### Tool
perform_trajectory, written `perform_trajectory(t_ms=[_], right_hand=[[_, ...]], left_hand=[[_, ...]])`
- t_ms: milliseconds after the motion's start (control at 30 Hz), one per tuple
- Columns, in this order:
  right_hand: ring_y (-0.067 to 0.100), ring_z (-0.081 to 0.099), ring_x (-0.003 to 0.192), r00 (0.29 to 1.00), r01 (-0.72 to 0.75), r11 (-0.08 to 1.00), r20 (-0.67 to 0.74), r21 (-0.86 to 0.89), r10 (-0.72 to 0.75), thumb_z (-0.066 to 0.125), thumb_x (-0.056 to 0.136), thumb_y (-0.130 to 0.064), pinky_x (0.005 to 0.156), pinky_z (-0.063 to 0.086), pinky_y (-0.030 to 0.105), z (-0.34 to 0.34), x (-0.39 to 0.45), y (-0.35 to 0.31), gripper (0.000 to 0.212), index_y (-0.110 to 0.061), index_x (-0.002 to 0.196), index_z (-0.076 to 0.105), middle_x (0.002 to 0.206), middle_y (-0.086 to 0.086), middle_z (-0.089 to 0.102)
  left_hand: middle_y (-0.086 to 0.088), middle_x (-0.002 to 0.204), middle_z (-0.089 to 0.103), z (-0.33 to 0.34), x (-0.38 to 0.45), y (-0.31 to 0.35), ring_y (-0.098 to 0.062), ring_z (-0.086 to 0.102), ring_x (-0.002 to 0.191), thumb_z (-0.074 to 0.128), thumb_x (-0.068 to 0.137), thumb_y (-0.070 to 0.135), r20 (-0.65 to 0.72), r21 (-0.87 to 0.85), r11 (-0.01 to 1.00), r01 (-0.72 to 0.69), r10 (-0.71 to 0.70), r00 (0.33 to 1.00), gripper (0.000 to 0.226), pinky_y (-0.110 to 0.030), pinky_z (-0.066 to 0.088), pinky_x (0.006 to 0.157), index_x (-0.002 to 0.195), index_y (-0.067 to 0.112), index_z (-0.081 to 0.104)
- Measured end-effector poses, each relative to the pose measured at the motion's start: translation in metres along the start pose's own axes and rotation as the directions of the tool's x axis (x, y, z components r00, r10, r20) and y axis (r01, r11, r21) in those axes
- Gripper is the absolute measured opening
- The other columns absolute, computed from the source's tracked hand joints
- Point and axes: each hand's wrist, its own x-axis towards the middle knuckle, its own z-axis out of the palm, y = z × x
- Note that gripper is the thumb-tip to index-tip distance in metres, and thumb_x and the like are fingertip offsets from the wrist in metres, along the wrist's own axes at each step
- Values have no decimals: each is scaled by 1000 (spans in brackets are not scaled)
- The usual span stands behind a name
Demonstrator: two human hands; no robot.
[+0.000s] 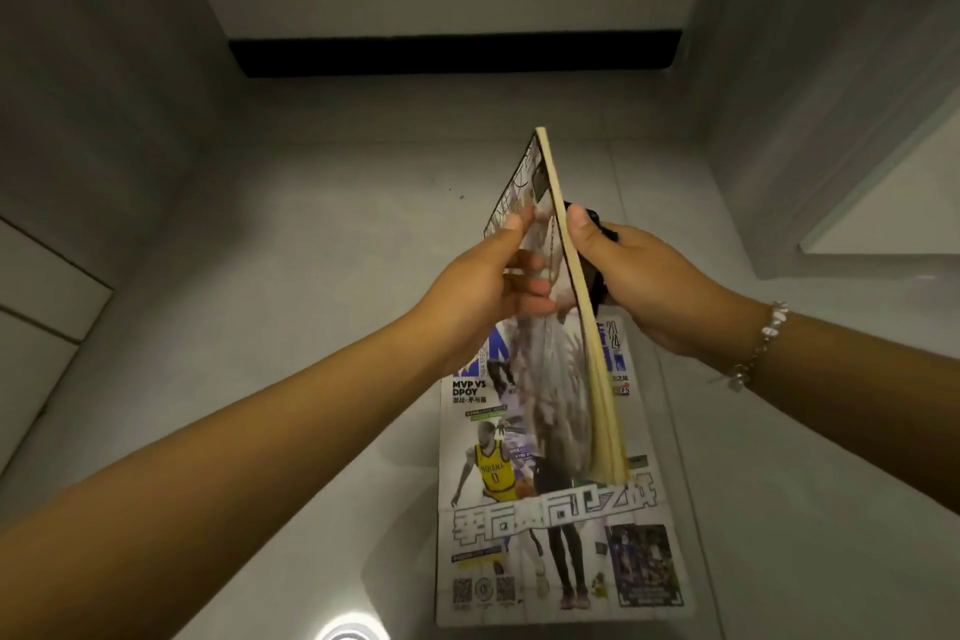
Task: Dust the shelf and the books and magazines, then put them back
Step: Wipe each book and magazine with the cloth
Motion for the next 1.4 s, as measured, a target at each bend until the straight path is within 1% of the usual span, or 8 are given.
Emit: perform_trajectory(t_ms=[300,400,601,701,834,1068,1268,1401], right_hand=[[33,66,88,983,93,990,-150,-107,-108,51,95,-31,87,49,47,-20,-8,-29,20,-19,90,66,92,19,69],[40,65,86,966,117,989,-223,-89,-134,52,95,-30,84,51,52,-28,-10,-47,23,-11,94,65,91,25,67],[44,65,61,940,282,946,-241,159,-240,48,98,-18,64,56,55,-54,-22,-106,16,-15,96,64,71,14,70],[34,65,54,891,398,901,-308,175,-334,48,98,-16,53,58,42,-68,-30,-138,15,-14,97,63,63,8,67],[29,65,52,822,518,839,-371,168,-432,48,98,-19,52,57,37,-82,-45,-174,18,-12,105,63,63,5,65],[27,62,45,692,674,706,-521,218,-499,48,98,-19,45,54,30,-103,-64,-232,14,-14,93,61,59,2,64],[26,62,44,593,769,598,-604,227,-533,48,97,-19,43,53,28,-128,-72,-283,13,-14,92,60,59,2,64],[25,63,44,538,806,552,-652,213,-534,48,98,-21,43,52,25,-148,-72,-317,14,-18,88,58,58,-3,64]], left_hand=[[-4,91,52,8,-6,28,-9,63,70,35,102,35,-3,126,981,-148,150,989,24,-26,53,70,111,44,56],[0,110,60,2,-2,37,-19,59,100,39,102,30,-94,231,958,-173,199,976,33,-34,49,88,130,43,50],[6,146,33,-20,-9,59,-19,35,134,59,87,51,-278,242,960,-140,207,938,64,-41,35,103,143,43,29],[-1,139,49,-24,-17,79,-23,49,125,59,89,40,-270,165,976,-143,184,945,60,-45,39,104,143,32,33],[-3,108,71,-17,-35,125,-22,68,101,53,94,29,-208,178,950,-257,291,934,27,-30,56,74,116,17,61],[1,116,69,-8,-62,204,-20,66,107,58,89,30,-76,205,825,-526,549,832,38,-43,53,85,127,31,55],[-12,111,69,5,-67,255,-34,66,102,65,80,21,-50,109,776,-621,628,777,40,-46,55,84,119,18,59],[-8,104,72,22,-72,291,-28,70,93,53,85,22,-13,148,711,-688,697,717,35,-36,59,70,120,23,53]])
